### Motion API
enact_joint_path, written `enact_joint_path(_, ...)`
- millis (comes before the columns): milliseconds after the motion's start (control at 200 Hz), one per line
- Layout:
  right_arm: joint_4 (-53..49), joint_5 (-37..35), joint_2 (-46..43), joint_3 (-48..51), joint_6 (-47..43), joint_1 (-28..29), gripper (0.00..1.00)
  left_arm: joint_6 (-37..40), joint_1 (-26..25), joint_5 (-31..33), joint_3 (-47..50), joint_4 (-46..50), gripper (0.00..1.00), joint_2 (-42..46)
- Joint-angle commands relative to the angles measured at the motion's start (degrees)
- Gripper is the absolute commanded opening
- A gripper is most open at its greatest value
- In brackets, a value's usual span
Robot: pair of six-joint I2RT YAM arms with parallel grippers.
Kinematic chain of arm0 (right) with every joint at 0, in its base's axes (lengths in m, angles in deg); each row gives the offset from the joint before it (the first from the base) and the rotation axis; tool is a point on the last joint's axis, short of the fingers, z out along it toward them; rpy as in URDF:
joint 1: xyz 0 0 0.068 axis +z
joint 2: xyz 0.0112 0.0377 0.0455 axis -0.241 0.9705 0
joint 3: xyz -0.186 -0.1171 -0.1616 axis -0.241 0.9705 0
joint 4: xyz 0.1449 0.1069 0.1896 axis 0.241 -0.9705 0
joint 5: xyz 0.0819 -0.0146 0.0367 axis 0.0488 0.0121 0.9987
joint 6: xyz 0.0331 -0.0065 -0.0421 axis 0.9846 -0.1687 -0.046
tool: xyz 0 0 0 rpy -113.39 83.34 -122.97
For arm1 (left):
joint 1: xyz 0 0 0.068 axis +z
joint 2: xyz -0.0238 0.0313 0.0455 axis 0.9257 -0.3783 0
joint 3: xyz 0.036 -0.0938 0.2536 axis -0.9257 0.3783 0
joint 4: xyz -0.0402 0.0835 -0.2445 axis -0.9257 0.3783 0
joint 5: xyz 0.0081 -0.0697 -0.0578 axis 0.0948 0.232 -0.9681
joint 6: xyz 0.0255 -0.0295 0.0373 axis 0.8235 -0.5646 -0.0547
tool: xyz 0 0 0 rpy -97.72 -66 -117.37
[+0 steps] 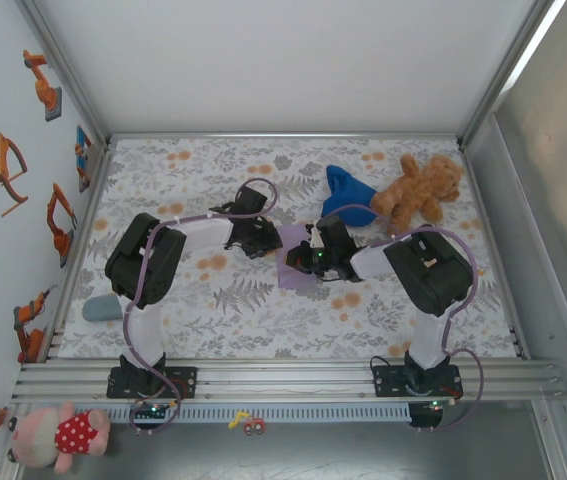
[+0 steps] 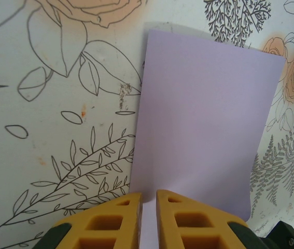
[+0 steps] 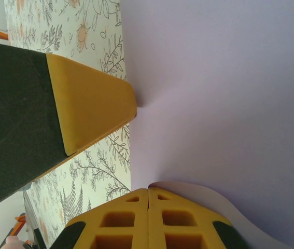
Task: Fold a paper plane with a square sheet of paper (pick it up from the middle)
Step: Fold the triangle a second time at the center of the table.
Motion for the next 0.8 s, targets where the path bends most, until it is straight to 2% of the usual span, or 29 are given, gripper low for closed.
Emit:
enact_joint_path(0,-0.06,-0.11,0.65,-1.28,-0.91,0.39,0.0,-0.57,-0.1,-0.33,1.38,1.61,0.16,-2.24)
enact_joint_path(526,-3.26,-0.7,1.8,-1.54,-1.55,0.41,0.0,-0.47,-0.09,-0.74,0.83,1.72,0.16,-1.2)
enact_joint_path(796,-7.31,-2.0,1.06,-1.54,-2.82,0.39,0.19,0.67,1.2,1.92,-0.73,4.24,0.19,4.78)
